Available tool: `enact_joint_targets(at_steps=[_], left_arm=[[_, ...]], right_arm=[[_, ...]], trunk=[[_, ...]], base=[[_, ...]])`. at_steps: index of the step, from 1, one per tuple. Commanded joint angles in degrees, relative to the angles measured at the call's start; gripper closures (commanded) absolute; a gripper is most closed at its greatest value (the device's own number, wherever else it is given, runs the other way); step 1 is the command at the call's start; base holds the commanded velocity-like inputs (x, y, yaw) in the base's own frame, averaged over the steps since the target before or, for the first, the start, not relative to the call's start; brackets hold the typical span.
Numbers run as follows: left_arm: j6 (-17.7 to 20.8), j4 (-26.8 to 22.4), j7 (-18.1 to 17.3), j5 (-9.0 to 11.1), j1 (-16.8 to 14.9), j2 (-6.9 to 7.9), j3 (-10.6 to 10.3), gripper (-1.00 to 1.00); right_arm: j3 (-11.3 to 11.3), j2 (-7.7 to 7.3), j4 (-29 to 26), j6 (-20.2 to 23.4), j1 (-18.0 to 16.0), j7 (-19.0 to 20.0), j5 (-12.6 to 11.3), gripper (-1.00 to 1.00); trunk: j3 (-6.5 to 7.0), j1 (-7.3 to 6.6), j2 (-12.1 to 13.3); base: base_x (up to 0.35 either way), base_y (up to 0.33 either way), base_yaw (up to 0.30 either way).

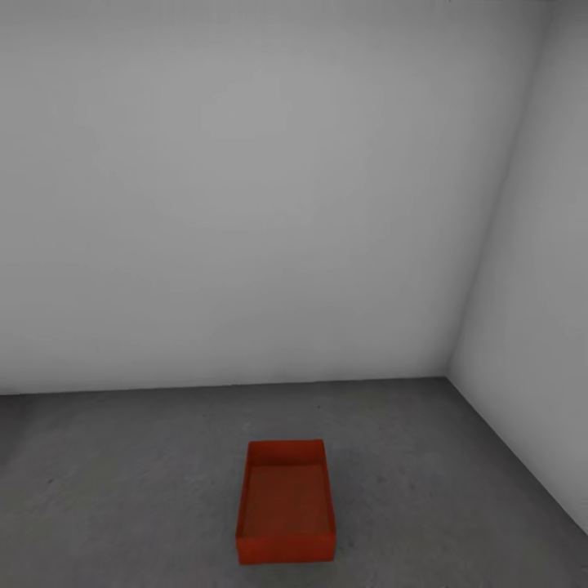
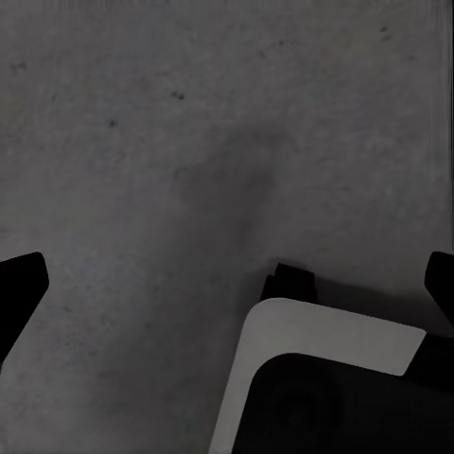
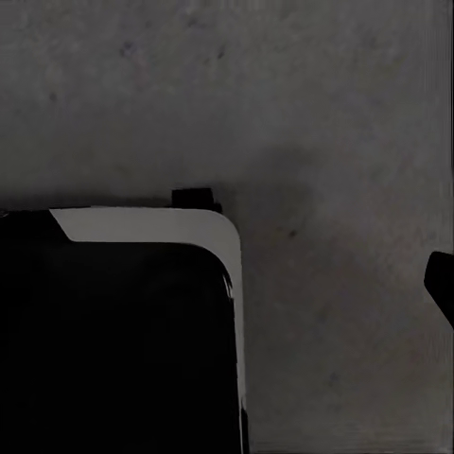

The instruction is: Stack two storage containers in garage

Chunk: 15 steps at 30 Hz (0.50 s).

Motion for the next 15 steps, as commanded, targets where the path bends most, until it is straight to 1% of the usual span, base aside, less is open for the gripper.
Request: enact_joint_targets(at_steps=[1,4,6,14,15], left_arm=[[0.20,-0.05,0.11,0.29,-0.02,0.00,0.19,-1.00],[0.20,-0.06,0.11,0.29,-0.02,0.00,0.19,-1.00],[0.20,-0.06,0.11,0.29,-0.02,0.00,0.19,-1.00],[0.06,-0.32,0.06,0.38,-0.02,-0.07,0.36,-1.00],[-0.20,-0.32,0.03,0.39,-0.02,-0.43,0.41,-1.00]], right_arm=[[-0.05,-0.07,0.19,-0.24,-0.09,-0.08,-0.98,-1.00],[-0.06,-0.19,0.20,-0.22,-0.09,-0.01,-2.04,-1.00],[-0.06,-0.24,0.23,-0.27,-0.07,0.09,-2.29,-1.00],[-0.02,-0.29,0.19,-0.70,0.48,0.24,-2.45,-1.00],[-0.02,-0.29,0.19,-0.72,0.50,0.26,-2.45,-1.00]], trunk=[[-0.07,0.00,-0.04],[-0.07,0.00,-0.04],[-0.07,0.00,-0.04],[-0.07,0.00,-0.04],[-0.07,0.00,-0.04]], base=[[0.000,0.000,-0.253],[0.000,0.000,-0.269],[0.000,0.000,-0.281],[0.000,0.000,-0.288],[0.000,0.000,-0.289]])
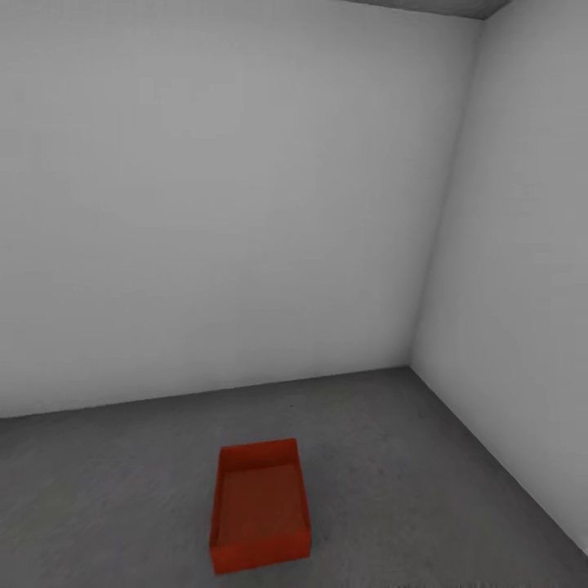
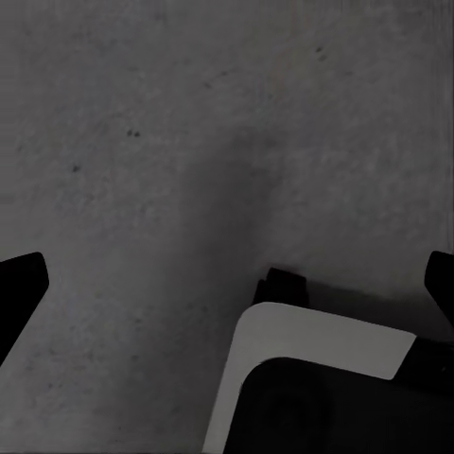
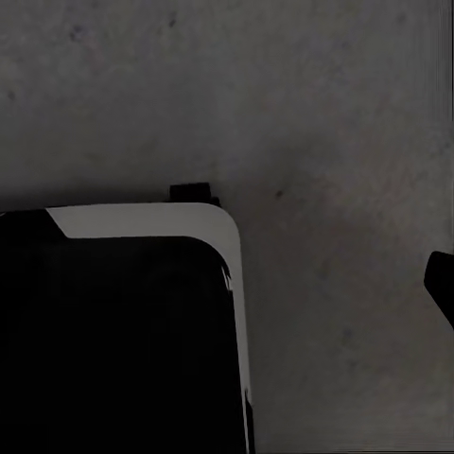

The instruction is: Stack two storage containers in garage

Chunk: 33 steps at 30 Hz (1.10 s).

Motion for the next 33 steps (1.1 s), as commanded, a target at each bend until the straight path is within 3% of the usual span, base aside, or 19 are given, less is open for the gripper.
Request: enact_joint_targets(at_steps=[1,4,6,9,13,18,22,33], left_arm=[[-0.13,0.07,0.05,0.27,-0.01,-0.66,0.18,-1.00],[-1.20,0.49,-0.15,0.49,0.43,-2.30,0.06,-1.00],[-1.63,0.60,-0.22,0.56,1.98,-2.45,0.03,-1.00],[-2.37,0.68,-1.91,0.68,4.76,-1.76,0.01,-1.00],[-3.28,0.70,-5.02,1.31,5.91,-0.85,0.06,-1.00],[-4.07,0.71,-6.91,5.47,6.56,0.29,0.08,-1.00],[-4.25,0.71,-7.16,7.22,6.69,0.70,0.08,-1.00],[-4.43,0.61,-7.28,7.52,6.75,0.80,-0.06,-1.00]], right_arm=[[-0.03,0.01,0.19,-0.38,-0.08,0.00,-0.28,-1.00],[-0.02,0.01,0.19,-0.34,-0.07,0.02,-0.28,-1.00],[-0.01,0.01,0.19,-0.33,-0.07,0.02,-0.28,-1.00],[-0.01,0.01,0.19,-0.32,-0.06,0.02,-0.28,-1.00],[-0.03,0.01,0.19,-0.35,-0.06,0.02,-0.31,-1.00],[-0.03,0.01,0.19,-0.38,-0.06,0.02,-0.33,-1.00],[-0.01,0.01,0.19,-0.37,-0.06,0.02,-0.36,-1.00],[0.01,0.01,0.19,-0.40,-0.06,0.02,-0.44,-1.00]], trunk=[[-0.07,0.00,-0.04],[-0.07,0.00,-0.04],[-0.07,0.00,-0.04],[-0.07,0.00,-0.04],[-0.07,0.00,-0.04],[-0.07,0.00,-0.04],[-0.07,0.00,-0.04],[-0.07,0.00,-0.04]], base=[[0.000,0.000,-0.290],[0.000,0.000,-0.291],[0.000,0.000,-0.292],[0.000,0.000,-0.292],[0.000,0.000,-0.293],[0.000,0.000,-0.293],[0.000,0.000,-0.293],[0.000,0.000,-0.293]])
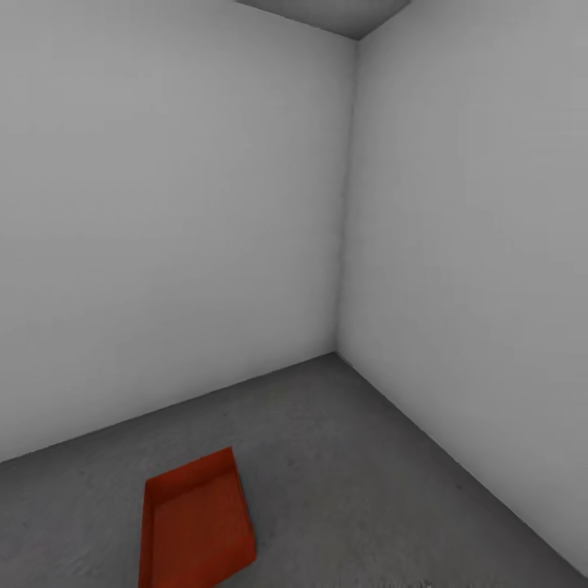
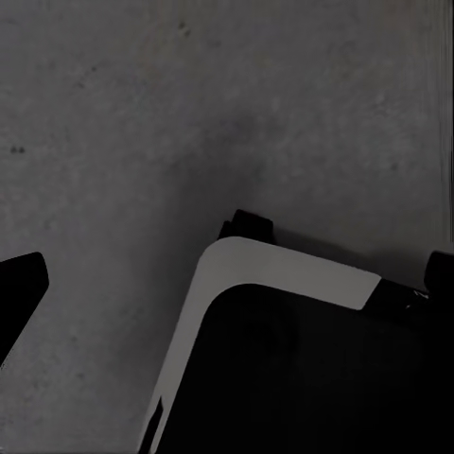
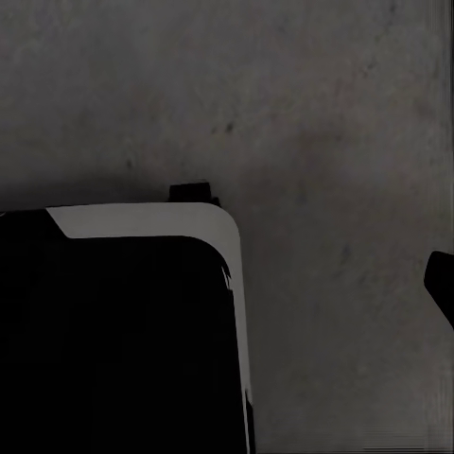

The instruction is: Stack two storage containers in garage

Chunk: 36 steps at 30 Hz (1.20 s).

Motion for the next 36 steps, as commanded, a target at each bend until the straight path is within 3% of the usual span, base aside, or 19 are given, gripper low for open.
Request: enact_joint_targets(at_steps=[1,36], left_arm=[[-0.10,-0.02,0.07,-0.06,-0.02,-0.04,0.13,-1.00],[-0.07,-0.81,0.14,-0.03,-0.02,-0.13,0.27,-1.00]], right_arm=[[-0.05,0.01,0.19,-0.37,-0.09,0.00,-0.33,-1.00],[-0.11,0.10,0.19,-0.55,0.08,0.17,-0.68,-1.00]], trunk=[[-0.07,0.00,-0.04],[0.76,0.00,-0.04]], base=[[0.000,0.000,-0.293],[0.000,0.000,-0.295]])
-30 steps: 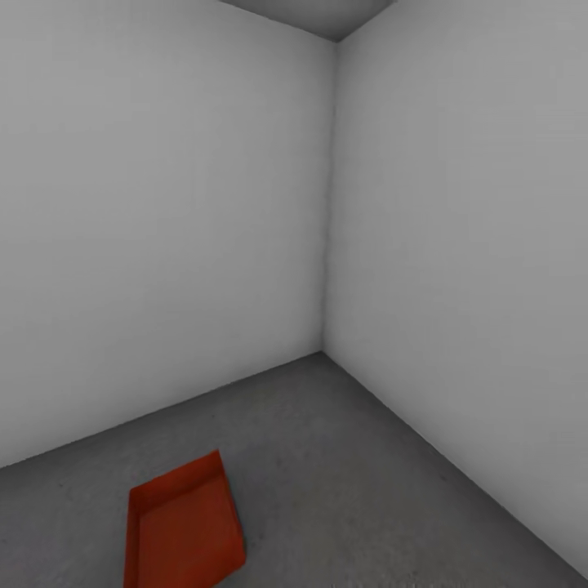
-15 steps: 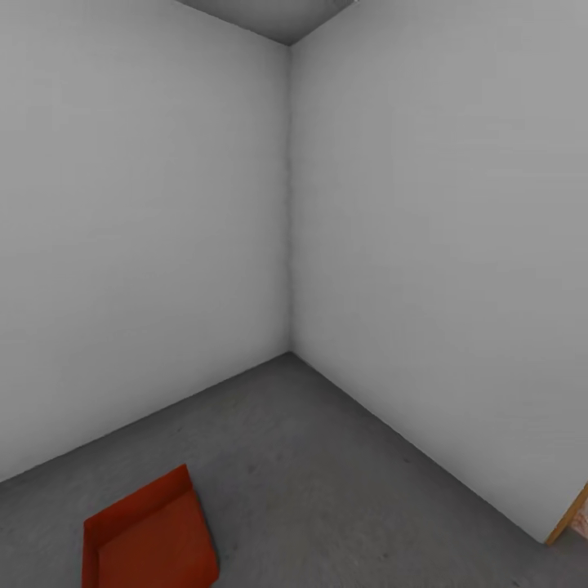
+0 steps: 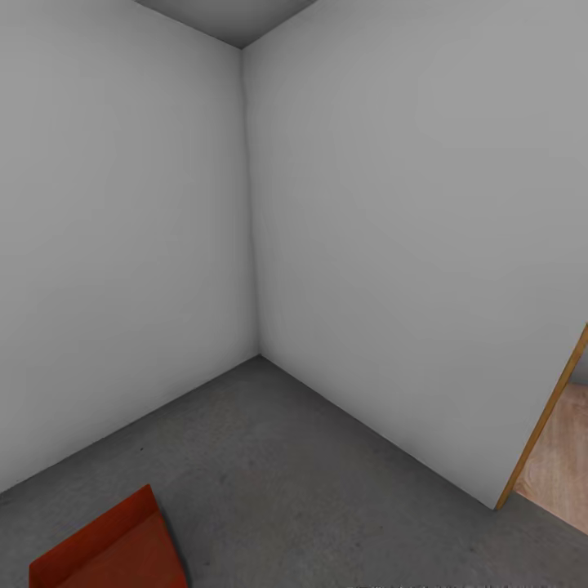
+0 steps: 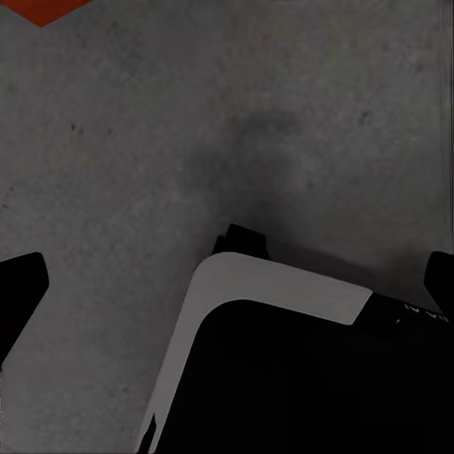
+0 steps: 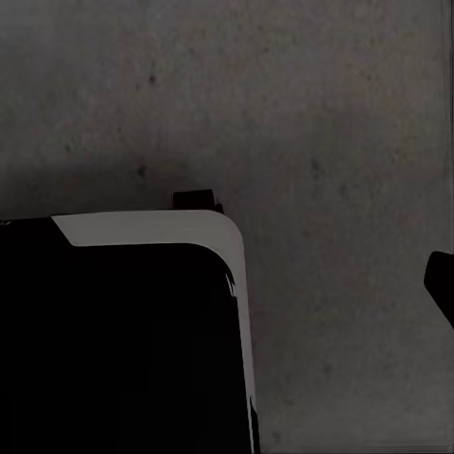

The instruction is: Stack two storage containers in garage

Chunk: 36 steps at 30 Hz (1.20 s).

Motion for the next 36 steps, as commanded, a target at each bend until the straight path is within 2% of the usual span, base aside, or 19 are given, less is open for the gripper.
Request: enact_joint_targets(at_steps=[1,36], left_arm=[[-0.11,-0.03,0.08,0.14,-0.02,0.01,0.20,-1.00],[-0.11,-0.06,0.09,0.19,-0.02,-0.03,0.26,-1.00]], right_arm=[[0.00,0.01,0.19,-0.37,-0.09,0.01,-0.32,-1.00],[0.04,-0.02,0.19,-0.28,-0.10,0.03,-0.32,-1.00]], trunk=[[-0.04,0.00,-0.04],[0.39,0.00,-0.04]], base=[[0.000,0.000,-0.295],[0.000,0.000,-0.295]])
